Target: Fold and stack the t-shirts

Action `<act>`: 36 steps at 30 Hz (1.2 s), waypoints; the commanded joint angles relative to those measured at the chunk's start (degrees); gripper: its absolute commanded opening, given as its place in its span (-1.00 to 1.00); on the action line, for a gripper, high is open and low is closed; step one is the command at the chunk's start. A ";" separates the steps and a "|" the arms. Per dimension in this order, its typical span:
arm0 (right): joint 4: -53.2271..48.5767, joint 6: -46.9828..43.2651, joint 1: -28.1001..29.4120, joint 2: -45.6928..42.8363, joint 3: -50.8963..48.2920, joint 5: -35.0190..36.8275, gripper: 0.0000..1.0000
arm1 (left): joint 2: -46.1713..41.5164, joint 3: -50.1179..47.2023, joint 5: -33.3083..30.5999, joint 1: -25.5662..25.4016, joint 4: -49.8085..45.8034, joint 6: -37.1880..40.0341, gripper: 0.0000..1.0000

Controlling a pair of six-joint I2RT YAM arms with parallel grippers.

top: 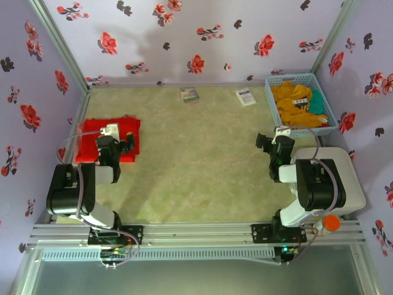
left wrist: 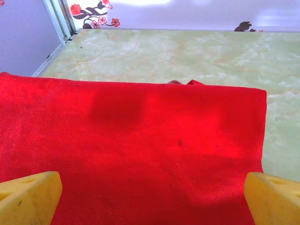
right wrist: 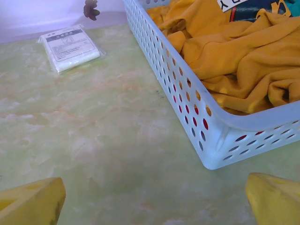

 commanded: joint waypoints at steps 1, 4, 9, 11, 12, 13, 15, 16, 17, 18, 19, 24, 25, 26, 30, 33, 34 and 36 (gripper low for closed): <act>0.23 -0.86 -0.40 -0.21 0.79 -0.37 0.98 | 0.54 -0.57 0.64 0.24 1.48 1.16 1.00; 0.23 -0.88 -0.40 -0.20 0.71 -0.41 0.98 | 0.60 -0.53 0.44 0.28 1.45 0.93 0.99; 0.32 -0.85 -0.40 -0.26 0.66 -0.37 0.98 | 0.52 -0.58 0.52 0.25 1.54 1.09 1.00; 0.40 -0.86 -0.40 -0.24 0.66 -0.39 0.98 | 0.64 -0.59 0.57 0.31 1.55 1.01 1.00; 0.32 -0.86 -0.40 -0.24 0.72 -0.32 0.98 | 0.61 -0.49 0.48 0.27 1.48 1.02 1.00; 0.32 -0.84 -0.40 -0.26 0.74 -0.32 0.98 | 0.65 -0.53 0.48 0.31 1.39 1.01 1.00; 0.32 -0.86 -0.40 -0.26 0.68 -0.39 0.99 | 0.61 -0.54 0.48 0.26 1.46 0.94 0.99; 0.32 -0.86 -0.38 -0.26 0.71 -0.33 0.98 | 0.69 -0.48 0.48 0.28 1.39 0.95 0.99; 0.32 -0.82 -0.40 -0.27 0.68 -0.37 0.98 | 0.63 -0.31 0.47 0.28 1.07 0.98 1.00; 0.29 -0.82 -0.40 -0.30 0.69 -0.37 0.98 | 0.69 -0.26 0.56 0.29 1.02 0.92 0.99; 0.32 -0.86 -0.40 -0.23 0.72 -0.36 0.98 | 0.62 -0.35 0.57 0.24 1.10 0.95 0.99; 0.15 -0.86 -0.40 -0.19 0.80 -0.38 0.98 | 0.64 -0.31 0.57 0.29 1.15 1.06 0.99; 0.14 -0.84 -0.40 -0.29 0.77 -0.40 0.98 | 0.63 -0.31 0.57 0.24 1.19 1.09 0.99; 0.14 -0.86 -0.40 -0.31 0.78 -0.39 0.98 | 0.68 -0.31 0.57 0.23 1.15 1.02 1.00; -0.47 -1.07 -0.33 -0.89 1.01 -0.41 0.98 | 0.64 -0.39 0.41 0.23 1.26 1.10 1.00; -8.13 -1.25 -0.24 -4.63 3.60 -0.21 0.98 | -0.75 -1.93 -5.39 0.22 3.37 -1.88 0.99; -11.21 -0.81 -0.10 -6.51 4.31 1.28 0.99 | -2.05 -1.76 -5.82 0.23 2.04 -2.08 0.99; -13.98 -0.84 0.17 -9.77 4.62 2.66 0.99 | -4.35 -0.94 -6.18 -0.60 -1.53 -0.88 0.99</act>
